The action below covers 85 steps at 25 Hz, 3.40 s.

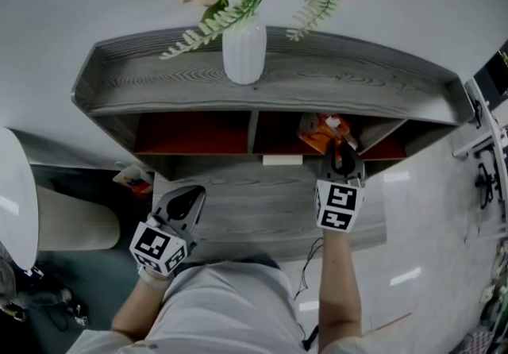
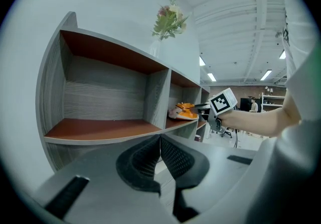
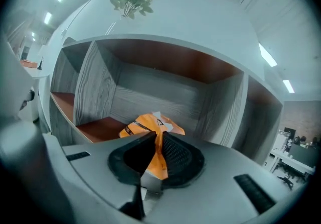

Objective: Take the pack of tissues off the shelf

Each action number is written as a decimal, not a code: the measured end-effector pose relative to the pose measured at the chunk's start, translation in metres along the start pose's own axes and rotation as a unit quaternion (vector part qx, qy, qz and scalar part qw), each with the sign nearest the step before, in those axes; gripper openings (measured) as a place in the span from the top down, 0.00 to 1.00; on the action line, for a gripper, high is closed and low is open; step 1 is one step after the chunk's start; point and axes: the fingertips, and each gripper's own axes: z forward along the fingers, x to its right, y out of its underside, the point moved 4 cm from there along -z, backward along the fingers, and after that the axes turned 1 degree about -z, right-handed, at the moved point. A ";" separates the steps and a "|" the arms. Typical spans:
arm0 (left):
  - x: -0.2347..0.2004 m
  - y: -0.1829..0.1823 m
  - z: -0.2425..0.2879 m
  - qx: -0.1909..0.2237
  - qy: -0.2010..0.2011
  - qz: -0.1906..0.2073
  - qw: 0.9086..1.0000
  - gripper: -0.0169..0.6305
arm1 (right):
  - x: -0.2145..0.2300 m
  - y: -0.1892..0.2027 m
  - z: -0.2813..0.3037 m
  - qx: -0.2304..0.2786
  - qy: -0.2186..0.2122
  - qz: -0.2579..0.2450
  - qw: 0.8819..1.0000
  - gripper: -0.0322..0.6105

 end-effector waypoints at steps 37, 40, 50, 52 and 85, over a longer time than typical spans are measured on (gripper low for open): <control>0.039 0.030 -0.034 -0.018 0.096 -0.013 0.995 0.95 | -0.133 0.051 -0.153 -0.054 -0.053 0.061 0.995 0.90; 0.030 0.032 -0.043 -0.017 0.074 -0.019 0.997 0.95 | -0.159 0.045 -0.146 -0.047 -0.091 0.068 0.992 0.90; 0.004 0.035 -0.067 -0.007 0.015 -0.036 0.999 0.95 | -0.211 0.030 -0.128 -0.018 -0.168 0.057 0.984 0.90; 0.001 0.034 -0.069 -0.009 0.009 -0.034 0.999 0.95 | -0.216 0.029 -0.125 -0.014 -0.175 0.058 0.983 0.90; -0.006 0.032 -0.077 0.001 -0.017 -0.034 0.999 0.95 | -0.236 0.025 -0.127 -0.011 -0.210 0.045 0.977 0.90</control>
